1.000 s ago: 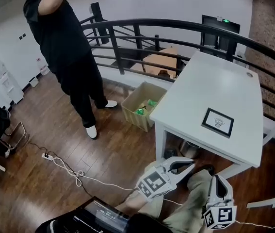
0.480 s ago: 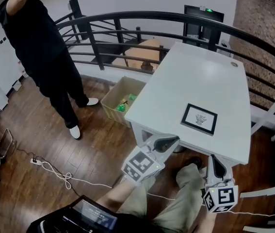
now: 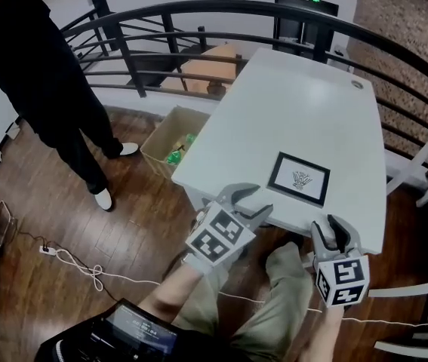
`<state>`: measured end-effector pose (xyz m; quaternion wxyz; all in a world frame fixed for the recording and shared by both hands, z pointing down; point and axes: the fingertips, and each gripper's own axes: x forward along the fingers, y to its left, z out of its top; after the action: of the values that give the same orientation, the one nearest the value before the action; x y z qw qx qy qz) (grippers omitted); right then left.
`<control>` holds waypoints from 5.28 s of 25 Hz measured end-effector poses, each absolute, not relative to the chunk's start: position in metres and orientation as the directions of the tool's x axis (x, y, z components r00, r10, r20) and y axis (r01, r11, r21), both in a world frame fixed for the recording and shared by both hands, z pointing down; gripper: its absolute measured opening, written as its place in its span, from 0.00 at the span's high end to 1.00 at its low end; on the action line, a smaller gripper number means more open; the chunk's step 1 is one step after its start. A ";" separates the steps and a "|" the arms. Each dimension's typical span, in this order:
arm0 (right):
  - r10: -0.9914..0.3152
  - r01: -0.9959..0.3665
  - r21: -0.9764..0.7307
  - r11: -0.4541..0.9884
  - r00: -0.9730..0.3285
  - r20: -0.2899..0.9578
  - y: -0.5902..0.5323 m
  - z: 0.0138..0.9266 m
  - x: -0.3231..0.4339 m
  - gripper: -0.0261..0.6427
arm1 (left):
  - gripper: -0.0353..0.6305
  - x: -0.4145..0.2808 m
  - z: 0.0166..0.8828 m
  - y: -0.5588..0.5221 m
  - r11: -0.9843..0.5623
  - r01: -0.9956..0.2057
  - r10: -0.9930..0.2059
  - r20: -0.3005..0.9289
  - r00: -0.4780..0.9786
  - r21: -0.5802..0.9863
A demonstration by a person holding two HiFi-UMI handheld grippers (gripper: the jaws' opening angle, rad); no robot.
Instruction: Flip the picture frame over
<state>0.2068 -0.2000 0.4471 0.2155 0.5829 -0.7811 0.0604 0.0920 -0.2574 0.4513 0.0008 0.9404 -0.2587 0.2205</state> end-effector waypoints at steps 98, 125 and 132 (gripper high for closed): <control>-0.851 -0.936 0.149 0.318 -0.213 0.479 -0.175 0.390 0.193 0.72 | 0.72 0.088 0.387 -0.210 -0.917 -0.398 -0.372 0.431 0.822 -0.033; -0.891 -0.966 0.081 0.246 -0.192 0.412 -0.239 0.409 0.215 0.71 | 0.72 0.114 0.402 -0.268 -0.887 -0.462 -0.430 0.373 0.822 -0.005; -0.876 -0.968 -0.005 0.251 -0.229 0.424 -0.258 0.420 0.222 0.70 | 0.71 0.124 0.414 -0.290 -0.879 -0.477 -0.443 0.389 0.808 -0.012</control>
<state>0.2224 -0.2578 0.4197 0.1705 0.5969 -0.7723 0.1347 0.1242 -0.2897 0.4139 0.0429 0.9497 -0.2421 0.1938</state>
